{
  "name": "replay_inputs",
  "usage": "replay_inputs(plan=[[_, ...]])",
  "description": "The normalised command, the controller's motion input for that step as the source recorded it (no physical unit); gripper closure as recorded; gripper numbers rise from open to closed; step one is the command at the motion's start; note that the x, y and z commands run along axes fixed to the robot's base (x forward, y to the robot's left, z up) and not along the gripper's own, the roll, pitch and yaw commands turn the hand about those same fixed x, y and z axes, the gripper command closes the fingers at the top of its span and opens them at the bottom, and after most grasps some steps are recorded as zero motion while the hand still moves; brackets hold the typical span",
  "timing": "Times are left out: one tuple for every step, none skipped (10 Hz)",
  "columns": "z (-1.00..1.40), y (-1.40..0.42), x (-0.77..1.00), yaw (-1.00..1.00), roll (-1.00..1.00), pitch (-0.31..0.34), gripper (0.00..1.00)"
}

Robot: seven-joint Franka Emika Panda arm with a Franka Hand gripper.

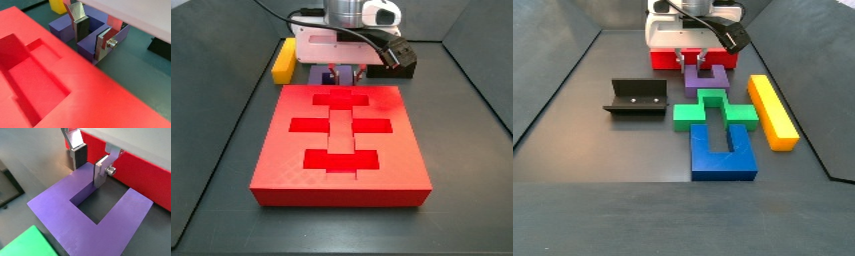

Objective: Pick up the purple object. Move up. Place the purple object on the fixture. Regrasp the purple object. Move to above the board. Insert the purple object.
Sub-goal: Move up, then place the purple object on the fixture.

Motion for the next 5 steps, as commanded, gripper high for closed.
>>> replay_inputs(plan=[[0.82, -0.07, 0.00, -0.02, -0.01, 0.003, 1.00], [0.56, -0.07, -0.04, -0.01, -0.03, 0.050, 1.00], [0.27, -0.03, 0.00, 0.00, -0.05, 0.034, 1.00], [0.00, 0.00, 0.00, 0.00, 0.00, 0.017, 1.00], [0.00, 0.00, 0.00, 0.00, 0.00, 0.011, 1.00]])
